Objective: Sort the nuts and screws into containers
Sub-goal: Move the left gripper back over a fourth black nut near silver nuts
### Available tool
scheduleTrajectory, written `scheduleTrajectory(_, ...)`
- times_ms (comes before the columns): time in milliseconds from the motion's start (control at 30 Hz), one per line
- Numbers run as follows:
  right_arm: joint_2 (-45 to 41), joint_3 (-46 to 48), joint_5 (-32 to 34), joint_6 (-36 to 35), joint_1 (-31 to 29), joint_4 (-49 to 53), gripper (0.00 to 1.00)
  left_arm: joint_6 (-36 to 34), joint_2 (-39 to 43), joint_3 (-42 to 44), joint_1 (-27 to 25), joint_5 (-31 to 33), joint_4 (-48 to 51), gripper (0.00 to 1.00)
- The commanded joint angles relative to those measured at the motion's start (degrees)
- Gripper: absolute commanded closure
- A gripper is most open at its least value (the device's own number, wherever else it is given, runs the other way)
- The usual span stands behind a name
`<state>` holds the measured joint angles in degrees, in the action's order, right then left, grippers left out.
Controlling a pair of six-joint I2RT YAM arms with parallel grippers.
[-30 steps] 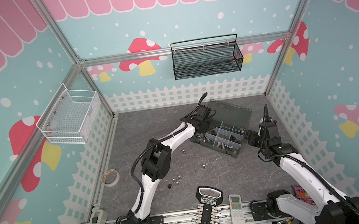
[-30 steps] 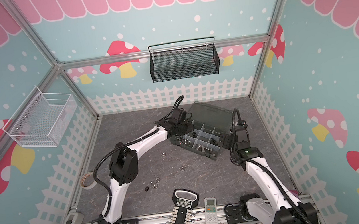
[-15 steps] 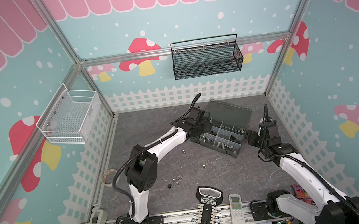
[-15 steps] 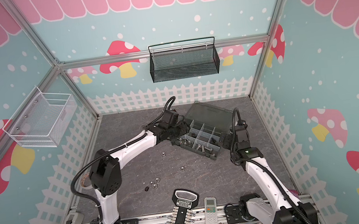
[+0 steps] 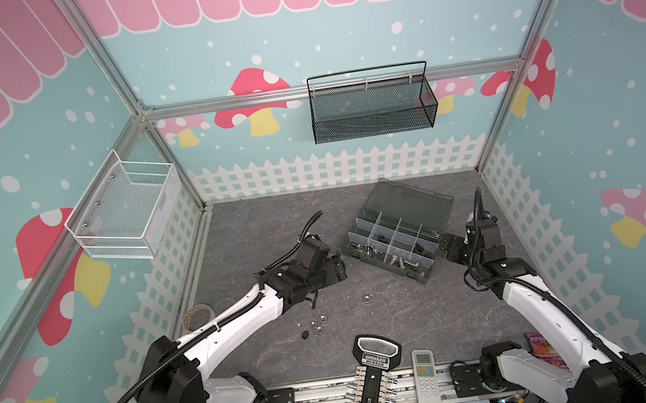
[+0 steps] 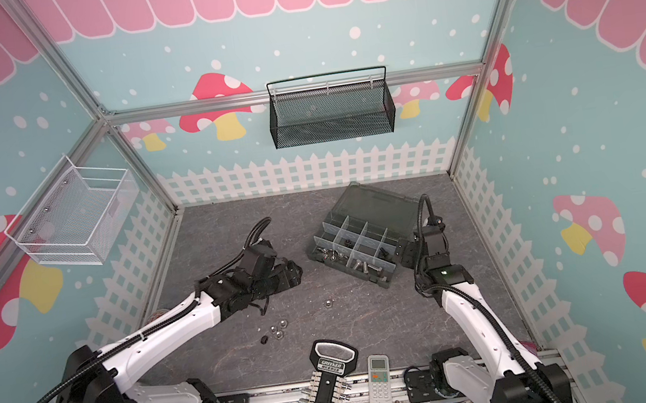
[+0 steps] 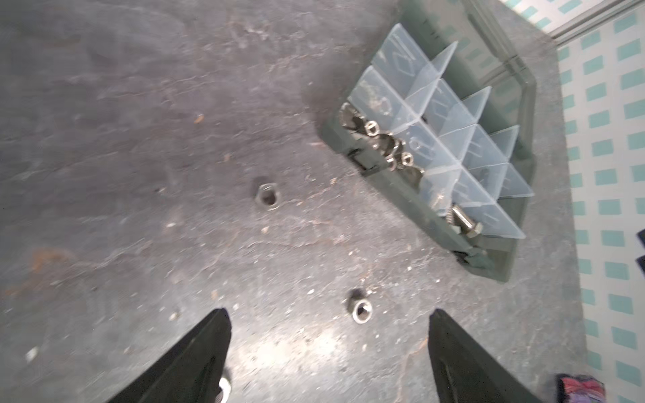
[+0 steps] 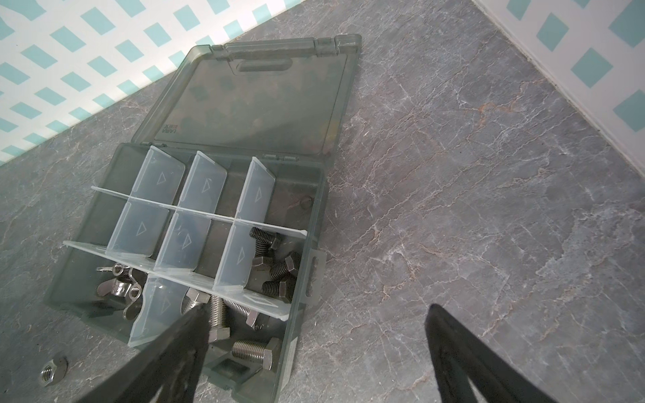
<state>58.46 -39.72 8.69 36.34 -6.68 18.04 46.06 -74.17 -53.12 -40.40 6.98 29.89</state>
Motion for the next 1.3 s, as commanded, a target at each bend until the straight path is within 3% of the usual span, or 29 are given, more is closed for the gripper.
scheduleTrajectory(0,0.81,-1.03,0.45,0.93,0.29,0.66,0.02,2.00,6.07,3.47,-0.72,5.20,9.06,0.16)
scheduleTrajectory(200,1.48,-1.37,-0.15,1.09,0.33,0.43,0.02,2.26,13.90,10.19,-1.08,6.36,19.29,0.22)
scheduleTrajectory(467,1.22,-1.06,-0.35,1.97,0.29,0.34,0.02,6.31,17.96,19.38,-3.32,3.04,19.20,0.32)
scheduleTrajectory(700,0.88,-0.86,-0.53,2.40,0.27,0.38,0.02,7.07,16.94,22.96,-3.37,1.25,13.65,0.41)
scheduleTrajectory(1267,-0.23,-0.33,0.99,3.01,0.27,0.50,0.02,7.61,9.14,23.68,-3.37,-0.21,8.84,0.51)
